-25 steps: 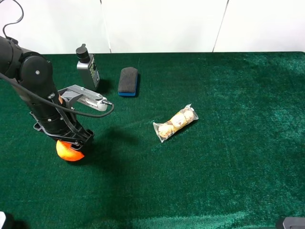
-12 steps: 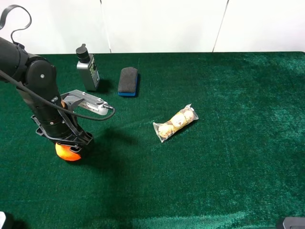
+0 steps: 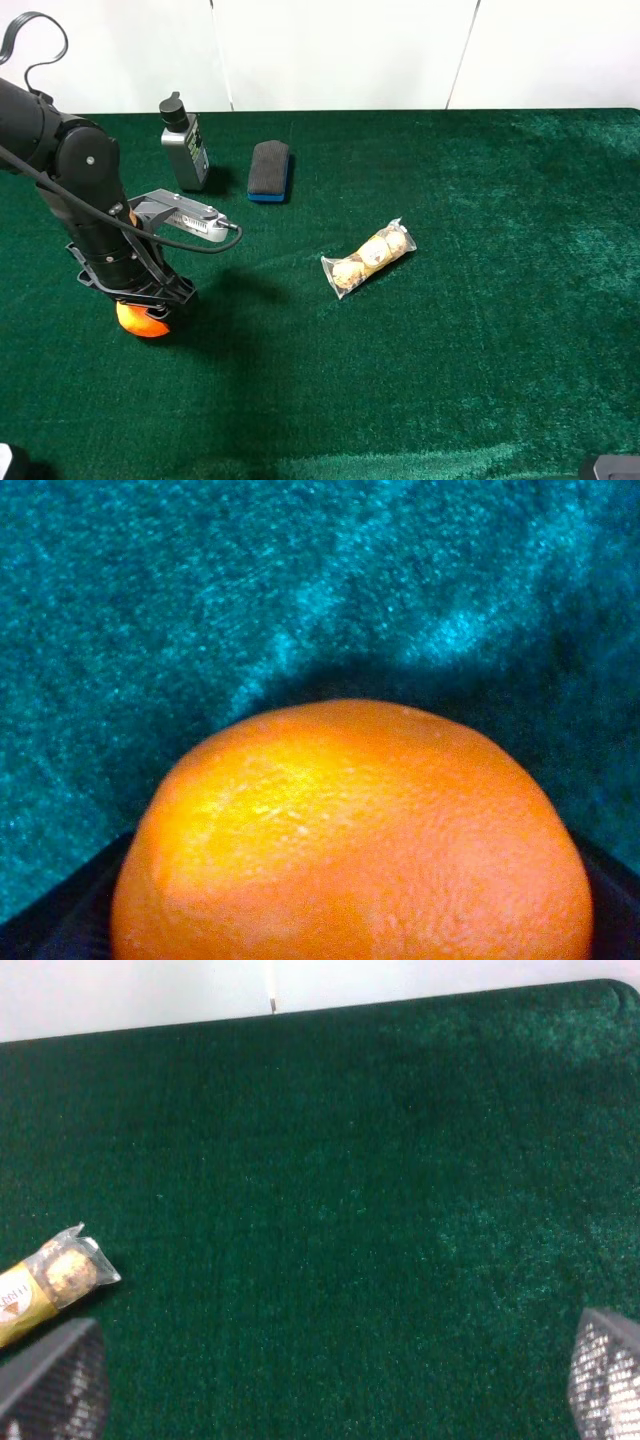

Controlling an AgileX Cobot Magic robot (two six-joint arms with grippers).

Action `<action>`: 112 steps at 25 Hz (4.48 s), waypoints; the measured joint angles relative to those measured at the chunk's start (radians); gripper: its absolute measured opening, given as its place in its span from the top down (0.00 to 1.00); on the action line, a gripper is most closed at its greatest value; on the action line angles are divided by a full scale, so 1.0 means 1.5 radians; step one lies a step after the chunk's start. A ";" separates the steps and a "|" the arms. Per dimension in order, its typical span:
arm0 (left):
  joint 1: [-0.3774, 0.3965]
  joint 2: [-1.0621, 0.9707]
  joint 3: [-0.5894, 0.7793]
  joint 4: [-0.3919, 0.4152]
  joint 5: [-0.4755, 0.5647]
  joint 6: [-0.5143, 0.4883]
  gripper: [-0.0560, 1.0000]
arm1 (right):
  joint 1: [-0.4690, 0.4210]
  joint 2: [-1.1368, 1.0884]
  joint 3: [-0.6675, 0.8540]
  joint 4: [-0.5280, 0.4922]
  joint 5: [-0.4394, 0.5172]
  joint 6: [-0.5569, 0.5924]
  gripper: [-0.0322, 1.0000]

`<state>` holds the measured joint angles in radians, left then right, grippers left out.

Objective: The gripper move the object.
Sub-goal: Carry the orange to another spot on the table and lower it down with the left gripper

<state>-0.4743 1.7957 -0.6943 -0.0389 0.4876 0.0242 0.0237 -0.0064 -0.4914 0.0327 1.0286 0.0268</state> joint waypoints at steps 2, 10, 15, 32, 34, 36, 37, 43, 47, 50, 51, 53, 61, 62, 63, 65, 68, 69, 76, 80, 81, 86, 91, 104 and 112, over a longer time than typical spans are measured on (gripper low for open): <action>0.000 0.000 -0.009 0.000 0.008 0.000 0.23 | 0.000 0.000 0.000 0.000 0.000 0.000 0.30; 0.000 0.000 -0.090 0.000 0.101 0.000 0.23 | 0.000 0.000 0.000 0.000 0.000 0.000 0.30; 0.000 0.000 -0.159 0.001 0.190 0.000 0.23 | 0.000 0.000 0.000 0.000 0.000 0.000 0.30; -0.021 0.001 -0.402 -0.022 0.393 -0.002 0.23 | 0.000 0.000 0.000 0.001 0.000 0.000 0.30; -0.033 0.001 -0.424 -0.015 0.405 -0.006 0.23 | 0.000 0.000 0.000 0.001 0.000 0.000 0.30; -0.046 0.001 -0.441 -0.012 0.413 -0.012 0.23 | 0.000 0.000 0.000 0.001 0.000 0.000 0.30; -0.052 0.001 -0.449 -0.010 0.415 -0.016 0.23 | 0.000 0.000 0.000 0.001 0.000 0.000 0.30; -0.097 0.007 -0.492 0.012 0.418 -0.028 0.24 | 0.000 0.000 0.000 0.001 0.000 0.000 0.30; -0.130 0.031 -0.533 0.026 0.424 -0.032 0.23 | 0.000 0.000 0.000 0.001 0.000 0.000 0.30; -0.148 0.048 -0.558 0.026 0.428 -0.034 0.23 | 0.000 0.000 0.000 0.001 0.000 0.000 0.30; -0.156 0.055 -0.569 0.026 0.431 -0.034 0.23 | 0.000 0.000 0.000 0.001 0.000 0.000 0.30; -0.181 0.084 -0.607 0.026 0.440 -0.035 0.23 | 0.000 0.000 0.000 0.001 0.000 0.000 0.30; -0.250 0.154 -0.674 0.031 0.442 -0.037 0.23 | 0.000 0.000 0.000 0.001 0.000 0.000 0.30; -0.259 0.160 -0.678 0.031 0.440 -0.037 0.23 | 0.000 0.000 0.000 0.001 0.000 0.000 0.30; -0.266 0.165 -0.681 0.033 0.437 -0.038 0.23 | 0.000 0.000 0.000 0.001 0.000 0.000 0.30; -0.280 0.176 -0.688 0.034 0.431 -0.042 0.23 | 0.000 0.000 0.000 0.001 0.000 0.000 0.30; -0.299 0.193 -0.697 0.036 0.415 -0.048 0.23 | 0.000 0.000 0.000 0.001 0.000 0.000 0.30; -0.305 0.200 -0.700 0.036 0.412 -0.049 0.23 | 0.000 0.000 0.000 0.001 0.000 0.000 0.30; -0.340 0.240 -0.708 0.036 0.355 -0.051 0.23 | 0.000 0.000 0.000 0.001 0.000 0.000 0.30; -0.351 0.262 -0.711 0.035 0.317 -0.051 0.23 | 0.000 0.000 0.000 0.001 0.000 0.000 0.30; -0.354 0.266 -0.711 0.036 0.308 -0.051 0.23 | 0.000 0.000 0.000 0.001 0.000 0.000 0.30; -0.362 0.284 -0.711 0.036 0.279 -0.051 0.23 | 0.000 0.000 0.000 0.001 0.000 0.000 0.30; -0.375 0.304 -0.711 0.035 0.272 -0.051 0.23 | 0.000 0.000 0.000 0.001 0.000 0.000 0.30; -0.396 0.347 -0.712 0.033 0.224 -0.051 0.23 | 0.000 -0.001 0.000 0.001 0.000 0.000 0.30; -0.403 0.363 -0.712 0.022 0.218 -0.051 0.23 | 0.000 -0.001 0.000 0.001 0.000 0.000 0.30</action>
<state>-1.0791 2.3409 -1.7616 -0.0059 0.8144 -0.0528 0.0237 -0.0075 -0.4914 0.0335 1.0286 0.0268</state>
